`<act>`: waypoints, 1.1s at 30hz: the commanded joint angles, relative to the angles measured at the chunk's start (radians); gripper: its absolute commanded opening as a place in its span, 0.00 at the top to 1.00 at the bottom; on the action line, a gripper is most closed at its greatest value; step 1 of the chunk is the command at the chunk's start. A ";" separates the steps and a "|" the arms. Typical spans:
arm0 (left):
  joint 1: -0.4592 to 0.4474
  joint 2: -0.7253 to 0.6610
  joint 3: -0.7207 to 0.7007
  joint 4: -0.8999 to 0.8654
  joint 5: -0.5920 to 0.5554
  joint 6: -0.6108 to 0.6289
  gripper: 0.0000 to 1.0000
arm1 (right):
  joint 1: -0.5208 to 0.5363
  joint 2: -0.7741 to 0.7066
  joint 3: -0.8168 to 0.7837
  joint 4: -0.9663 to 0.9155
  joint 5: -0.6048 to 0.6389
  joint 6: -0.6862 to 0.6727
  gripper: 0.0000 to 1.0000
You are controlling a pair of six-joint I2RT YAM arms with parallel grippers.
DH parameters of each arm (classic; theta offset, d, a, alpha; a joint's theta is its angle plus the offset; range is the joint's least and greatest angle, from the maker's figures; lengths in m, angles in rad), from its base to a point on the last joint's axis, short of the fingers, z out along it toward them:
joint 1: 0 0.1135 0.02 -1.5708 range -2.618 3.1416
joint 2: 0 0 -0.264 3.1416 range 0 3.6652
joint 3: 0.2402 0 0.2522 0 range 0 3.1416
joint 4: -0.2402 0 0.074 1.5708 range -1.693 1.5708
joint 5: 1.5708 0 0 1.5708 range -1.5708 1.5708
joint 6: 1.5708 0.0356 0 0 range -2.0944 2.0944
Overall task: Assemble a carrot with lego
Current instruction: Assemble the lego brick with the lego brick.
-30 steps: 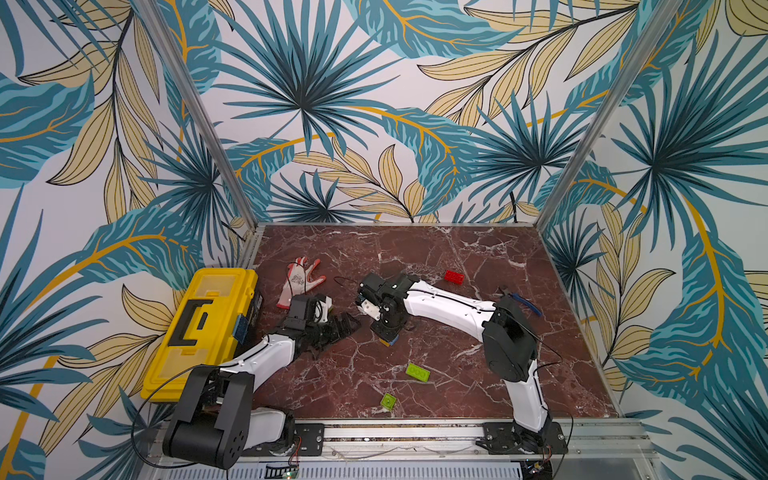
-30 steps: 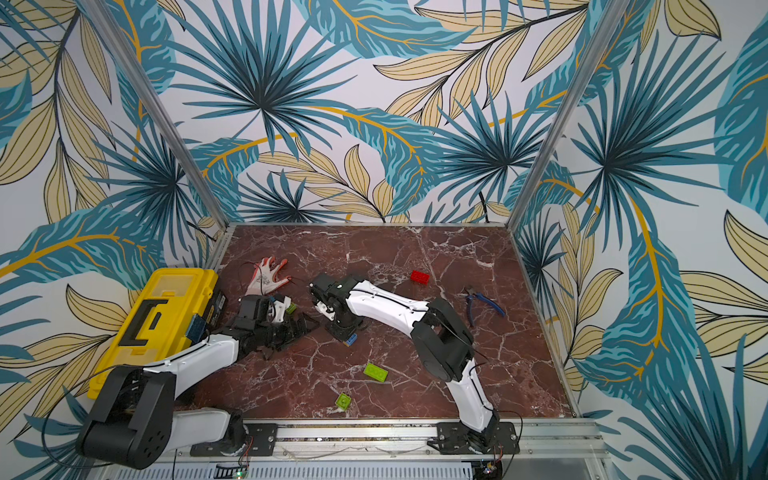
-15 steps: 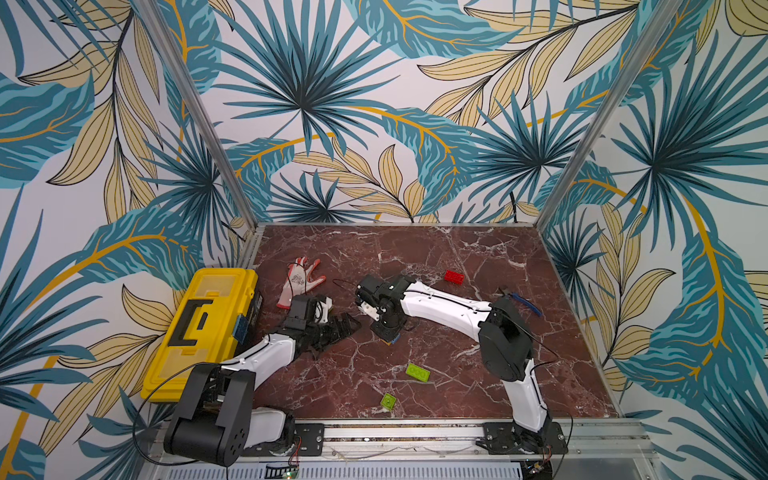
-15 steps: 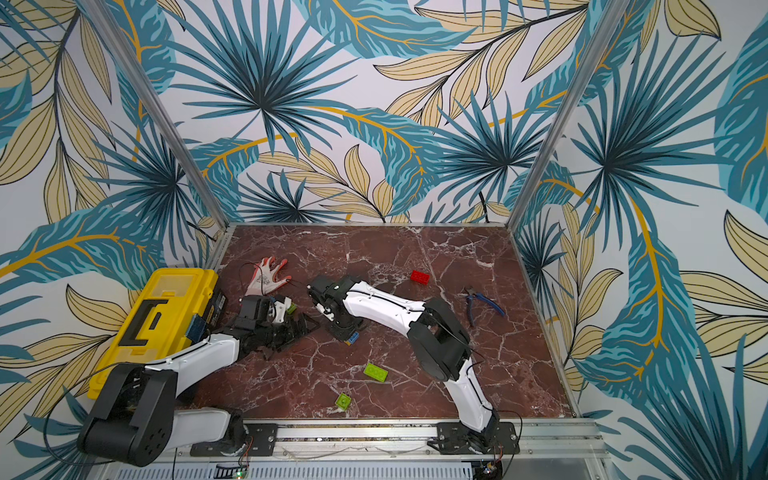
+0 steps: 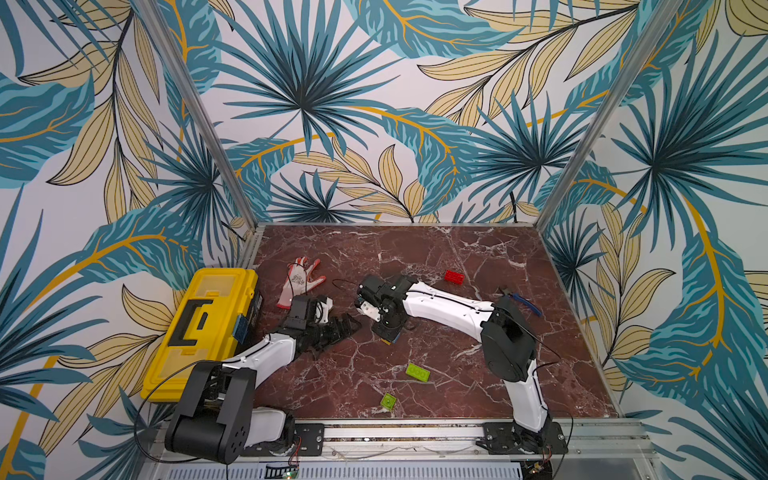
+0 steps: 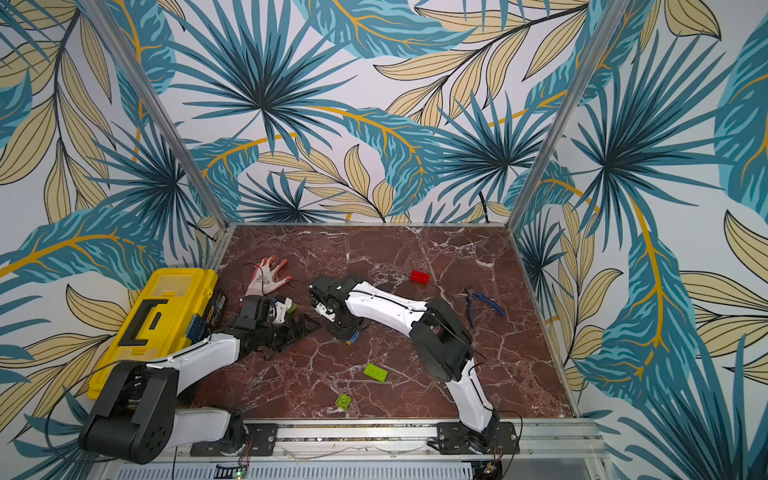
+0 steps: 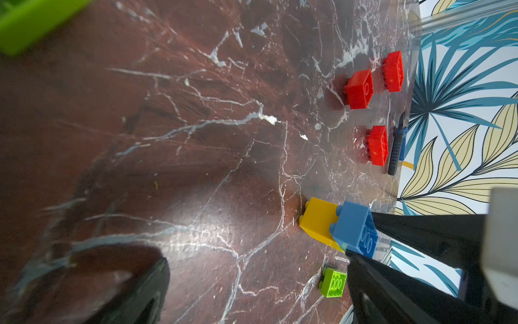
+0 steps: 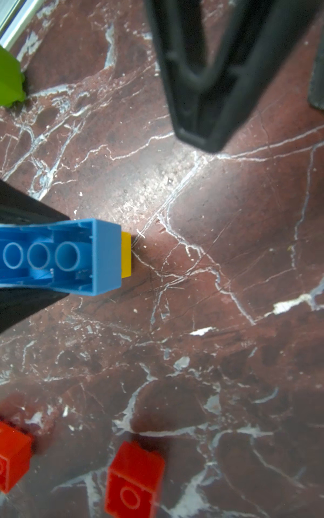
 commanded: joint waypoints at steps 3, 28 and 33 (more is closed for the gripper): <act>0.007 0.007 0.016 0.022 0.005 0.010 0.01 | -0.042 0.085 -0.077 -0.020 0.051 -0.166 0.76; 0.006 0.024 0.025 0.024 0.005 0.009 0.01 | -0.060 -0.117 -0.107 0.016 -0.033 -0.212 0.42; 0.007 0.026 0.023 0.027 0.007 0.008 0.01 | -0.087 -0.252 -0.189 0.076 -0.087 -0.160 0.27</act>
